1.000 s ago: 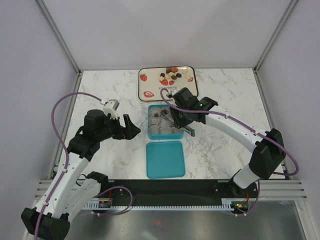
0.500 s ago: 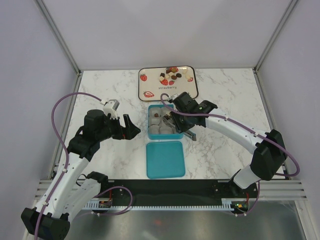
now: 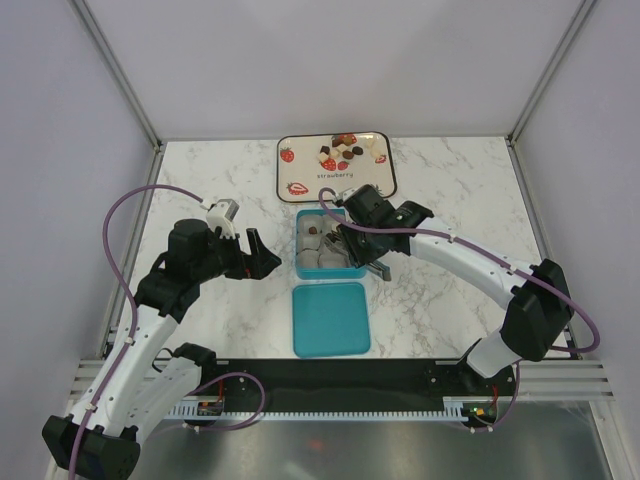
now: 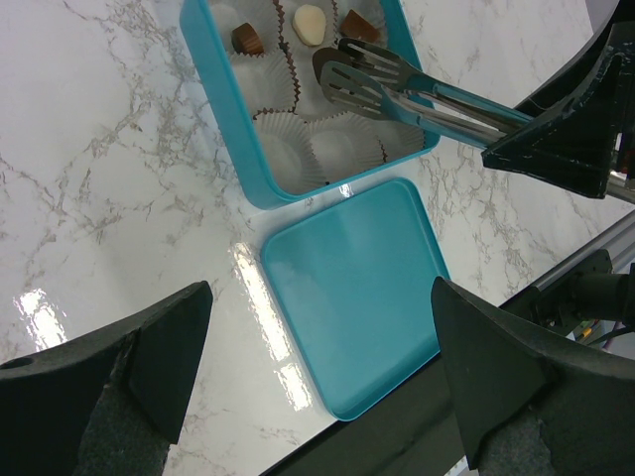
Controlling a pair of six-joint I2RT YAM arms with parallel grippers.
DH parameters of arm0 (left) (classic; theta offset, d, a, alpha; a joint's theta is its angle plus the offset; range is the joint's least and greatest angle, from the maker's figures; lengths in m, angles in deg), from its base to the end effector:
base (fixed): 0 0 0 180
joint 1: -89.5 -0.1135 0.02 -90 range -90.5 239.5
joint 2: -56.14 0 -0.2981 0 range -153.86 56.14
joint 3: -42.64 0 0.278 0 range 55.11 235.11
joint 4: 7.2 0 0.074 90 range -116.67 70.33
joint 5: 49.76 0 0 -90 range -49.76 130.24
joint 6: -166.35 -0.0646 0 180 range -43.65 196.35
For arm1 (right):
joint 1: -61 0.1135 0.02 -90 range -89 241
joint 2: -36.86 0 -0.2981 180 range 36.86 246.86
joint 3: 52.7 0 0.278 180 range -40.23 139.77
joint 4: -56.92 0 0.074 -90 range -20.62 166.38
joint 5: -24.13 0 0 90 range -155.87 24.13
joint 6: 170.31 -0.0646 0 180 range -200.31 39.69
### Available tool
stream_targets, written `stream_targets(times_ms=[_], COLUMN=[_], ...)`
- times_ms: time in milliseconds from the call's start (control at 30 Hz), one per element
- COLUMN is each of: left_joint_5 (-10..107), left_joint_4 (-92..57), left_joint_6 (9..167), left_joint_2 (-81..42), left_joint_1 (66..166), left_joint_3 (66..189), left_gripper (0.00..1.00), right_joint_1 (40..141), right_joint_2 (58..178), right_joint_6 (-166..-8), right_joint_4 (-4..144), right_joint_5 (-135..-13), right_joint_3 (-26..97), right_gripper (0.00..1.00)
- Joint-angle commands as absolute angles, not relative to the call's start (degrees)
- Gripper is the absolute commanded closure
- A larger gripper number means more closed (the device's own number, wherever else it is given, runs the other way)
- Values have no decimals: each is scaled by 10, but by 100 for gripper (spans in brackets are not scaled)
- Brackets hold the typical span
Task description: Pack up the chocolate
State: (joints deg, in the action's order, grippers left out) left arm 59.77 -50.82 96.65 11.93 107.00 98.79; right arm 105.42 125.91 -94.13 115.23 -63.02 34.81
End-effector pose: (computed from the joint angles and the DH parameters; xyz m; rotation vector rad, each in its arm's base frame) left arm 0.1777 -0.0787 0.3080 0.1554 2.1752 -0.7458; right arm 0.2612 0.2514 0.2843 -0.6805 2.5544 0.2891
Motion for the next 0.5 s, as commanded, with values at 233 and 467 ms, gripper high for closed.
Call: stream_targets(times_ms=[233, 467], left_joint_5=[597, 596], left_joint_4=[-503, -503], left_joint_6=[952, 952], left_joint_2=[124, 124], left_joint_1=[1071, 1071], left_joint_3=[988, 987], left_gripper=[0, 0], right_joint_1=[1058, 1058], right_joint_2=[1262, 1263], right_joint_6=[-950, -948], right_joint_4=[1161, 1168], right_joint_5=[-614, -613], right_joint_3=[389, 401], right_gripper=[53, 51])
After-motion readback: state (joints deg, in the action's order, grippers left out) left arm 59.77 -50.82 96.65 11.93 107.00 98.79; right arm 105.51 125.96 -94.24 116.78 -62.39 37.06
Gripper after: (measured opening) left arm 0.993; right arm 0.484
